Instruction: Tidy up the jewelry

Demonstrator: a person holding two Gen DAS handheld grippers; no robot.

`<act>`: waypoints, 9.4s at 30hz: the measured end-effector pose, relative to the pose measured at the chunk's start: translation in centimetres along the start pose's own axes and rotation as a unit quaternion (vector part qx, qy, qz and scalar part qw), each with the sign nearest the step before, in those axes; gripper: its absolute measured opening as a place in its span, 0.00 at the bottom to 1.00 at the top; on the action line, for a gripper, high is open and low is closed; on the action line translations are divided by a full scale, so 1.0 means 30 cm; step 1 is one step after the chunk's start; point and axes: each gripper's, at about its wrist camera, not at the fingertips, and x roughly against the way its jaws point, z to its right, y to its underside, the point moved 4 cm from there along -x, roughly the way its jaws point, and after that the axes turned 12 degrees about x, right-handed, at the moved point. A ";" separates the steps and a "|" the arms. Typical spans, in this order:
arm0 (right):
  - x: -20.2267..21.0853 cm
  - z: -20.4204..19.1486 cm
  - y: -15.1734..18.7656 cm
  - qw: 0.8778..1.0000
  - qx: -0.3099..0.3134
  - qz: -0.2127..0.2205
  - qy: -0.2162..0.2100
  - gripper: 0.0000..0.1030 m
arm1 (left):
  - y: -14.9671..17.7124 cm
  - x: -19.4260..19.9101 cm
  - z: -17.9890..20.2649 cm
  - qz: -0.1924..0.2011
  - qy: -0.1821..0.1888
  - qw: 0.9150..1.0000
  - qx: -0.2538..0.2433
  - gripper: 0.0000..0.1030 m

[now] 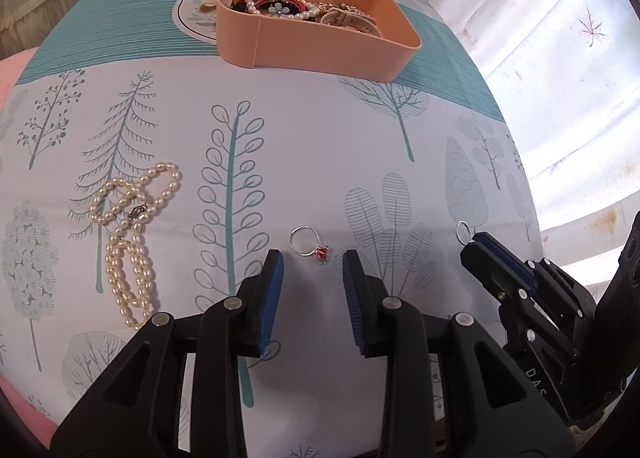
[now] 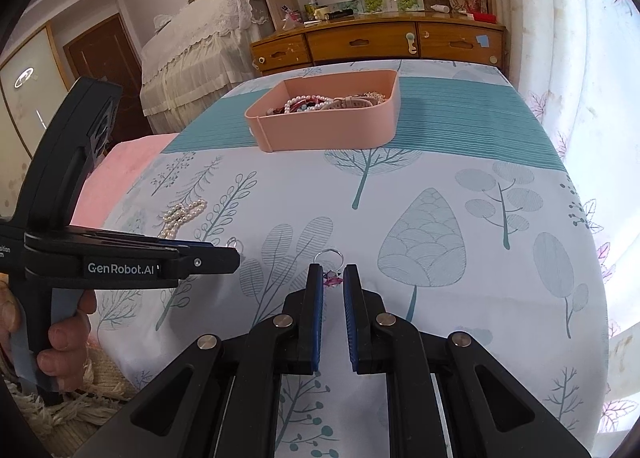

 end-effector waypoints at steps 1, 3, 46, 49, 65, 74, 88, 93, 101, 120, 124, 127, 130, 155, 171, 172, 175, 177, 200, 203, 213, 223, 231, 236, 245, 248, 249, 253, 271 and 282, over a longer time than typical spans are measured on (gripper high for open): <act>-0.002 0.000 0.001 1.000 -0.001 -0.001 -0.001 0.10 | 0.000 -0.002 -0.002 0.002 -0.003 1.000 -0.002 0.27; -0.003 0.000 0.002 1.000 -0.002 -0.001 -0.002 0.10 | -0.002 -0.008 -0.002 0.006 -0.007 1.000 -0.007 0.27; 0.053 -0.013 -0.150 0.999 -0.005 0.030 -0.012 0.10 | -0.105 0.145 0.008 0.080 0.035 0.994 -0.067 0.05; 0.050 -0.005 -0.260 0.999 0.009 0.040 -0.004 0.10 | -0.200 0.189 0.048 0.104 0.041 0.991 -0.080 0.05; -0.262 0.214 -0.701 0.995 -0.075 -0.059 -0.001 0.10 | -0.665 0.069 0.130 0.063 0.060 0.994 -0.065 0.06; -0.352 0.251 -0.704 0.990 -0.108 -0.083 -0.023 0.11 | -0.649 0.019 0.093 0.027 0.042 0.997 -0.063 0.39; -0.246 0.124 -0.622 0.994 -0.072 -0.074 -0.017 0.24 | -0.519 0.259 -0.124 0.093 -0.007 0.993 -0.077 0.55; -0.216 0.004 -0.552 0.995 -0.051 -0.081 -0.027 0.28 | -0.430 0.335 -0.236 0.116 -0.037 0.990 -0.072 0.55; -0.228 -0.299 -0.380 0.988 -0.005 -0.126 -0.084 0.33 | -0.256 0.359 -0.433 0.135 -0.079 0.987 -0.025 0.55; -0.352 -0.734 -0.254 0.972 0.138 -0.178 -0.059 0.48 | -0.093 0.331 -0.713 0.149 -0.078 0.983 0.075 0.55; -0.364 -0.755 -0.250 0.966 0.182 -0.180 -0.028 0.48 | -0.098 0.333 -0.726 0.153 -0.068 0.983 0.079 0.55; -0.378 -0.765 -0.247 0.962 0.204 -0.178 -0.025 0.46 | -0.101 0.325 -0.730 0.150 -0.061 0.984 0.080 0.55; -0.376 -0.750 -0.248 0.962 0.206 -0.178 -0.027 0.35 | -0.102 0.315 -0.730 0.148 -0.053 0.984 0.083 0.55; -0.067 -0.410 -0.441 0.997 0.046 -0.042 -0.048 0.04 | -0.159 0.301 -0.557 0.149 -0.029 0.988 0.016 0.55; 0.319 -0.140 -1.004 0.986 -0.003 0.166 0.035 0.04 | -0.368 0.397 -0.326 0.205 -0.028 0.977 -0.043 0.55; 0.322 -0.122 -1.021 0.985 -0.007 0.168 0.039 0.04 | -0.386 0.398 -0.311 0.210 -0.030 0.976 -0.047 0.55; 0.298 -0.050 -1.065 0.984 -0.027 0.168 0.057 0.04 | -0.439 0.401 -0.274 0.219 -0.031 0.974 -0.055 0.55; 0.278 0.001 -1.086 0.984 -0.037 0.163 0.064 0.04 | -0.482 0.395 -0.249 0.224 -0.034 0.972 -0.062 0.55; -0.094 0.280 -1.090 0.985 -0.071 0.132 0.088 0.04 | -0.743 0.215 -0.060 0.212 -0.034 0.973 -0.084 0.55; -0.144 0.308 -1.061 0.985 -0.080 0.122 0.089 0.04 | -0.752 0.204 -0.077 0.212 -0.037 0.974 -0.078 0.55; -0.316 0.313 -1.026 0.990 -0.075 0.099 0.069 0.04 | -0.764 0.192 -0.128 0.212 -0.042 0.974 -0.062 0.55; -0.393 0.179 -1.068 0.994 -0.050 0.094 0.033 0.04 | -0.761 0.195 -0.164 0.217 -0.052 0.974 -0.050 0.55; -0.508 0.175 -0.971 0.997 -0.056 0.034 0.033 0.05 | -0.743 0.195 -0.177 0.215 -0.054 0.974 -0.051 0.55; -0.526 0.192 -0.899 0.997 -0.066 0.017 0.031 0.06 | -0.708 0.204 -0.169 0.211 -0.052 0.974 -0.058 0.55; -0.460 0.177 -0.746 0.997 -0.065 0.003 0.032 0.19 | -0.601 0.235 -0.132 0.200 -0.055 0.976 -0.066 0.69; -0.424 0.166 -0.682 0.997 -0.067 -0.002 0.029 0.19 | -0.548 0.239 -0.124 0.192 -0.065 0.977 -0.071 0.69; -0.414 0.163 -0.665 0.997 -0.068 -0.002 0.028 0.19 | -0.532 0.242 -0.122 0.190 -0.064 0.977 -0.071 0.69; -0.361 0.143 -0.586 0.997 -0.068 -0.006 0.025 0.24 | -0.454 0.258 -0.120 0.179 -0.059 0.980 -0.066 0.69; -0.082 -0.063 -0.268 0.997 -0.063 -0.016 0.043 0.72 | -0.075 0.406 -0.151 0.174 -0.059 0.982 -0.048 0.69; 0.029 -0.106 -0.166 0.995 -0.079 -0.028 0.048 0.76 | 0.043 0.464 -0.137 0.170 -0.057 0.983 -0.038 0.69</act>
